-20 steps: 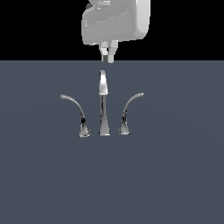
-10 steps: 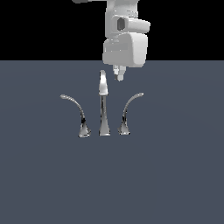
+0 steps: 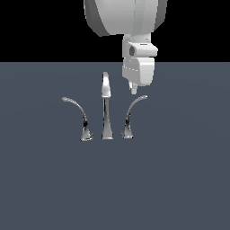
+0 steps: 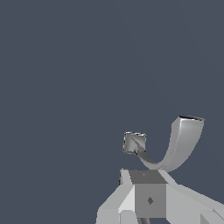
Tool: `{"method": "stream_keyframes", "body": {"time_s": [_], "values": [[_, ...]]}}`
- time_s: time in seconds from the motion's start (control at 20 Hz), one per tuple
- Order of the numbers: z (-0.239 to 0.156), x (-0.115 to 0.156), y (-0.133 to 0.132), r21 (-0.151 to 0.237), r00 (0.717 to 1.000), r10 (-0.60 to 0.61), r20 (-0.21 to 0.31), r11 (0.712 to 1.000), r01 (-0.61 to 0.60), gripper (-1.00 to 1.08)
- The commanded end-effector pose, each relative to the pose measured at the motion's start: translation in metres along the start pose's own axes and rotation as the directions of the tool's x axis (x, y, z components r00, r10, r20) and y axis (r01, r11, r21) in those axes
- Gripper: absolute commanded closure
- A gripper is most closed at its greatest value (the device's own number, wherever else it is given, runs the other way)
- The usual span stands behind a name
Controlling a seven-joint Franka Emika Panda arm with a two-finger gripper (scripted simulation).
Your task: Turn on the faucet by rotating a designated handle.
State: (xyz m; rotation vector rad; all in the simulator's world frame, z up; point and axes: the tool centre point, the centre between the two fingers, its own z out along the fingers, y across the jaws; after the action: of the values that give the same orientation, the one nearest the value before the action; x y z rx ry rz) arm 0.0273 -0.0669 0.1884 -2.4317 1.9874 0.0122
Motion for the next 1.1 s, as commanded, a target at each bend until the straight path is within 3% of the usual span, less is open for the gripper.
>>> {"method": "stream_keyframes", "body": {"time_s": [0.0, 0.35, 1.05], "values": [[0.008, 0.011, -0.005, 0.002, 0.999, 0.048, -0.004, 0.999, -0.048, 1.08], [0.02, 0.029, -0.012, 0.005, 0.993, 0.118, -0.008, 0.993, -0.118, 1.08], [0.018, 0.028, -0.004, 0.005, 0.994, 0.108, -0.006, 0.994, -0.108, 1.08]]}}
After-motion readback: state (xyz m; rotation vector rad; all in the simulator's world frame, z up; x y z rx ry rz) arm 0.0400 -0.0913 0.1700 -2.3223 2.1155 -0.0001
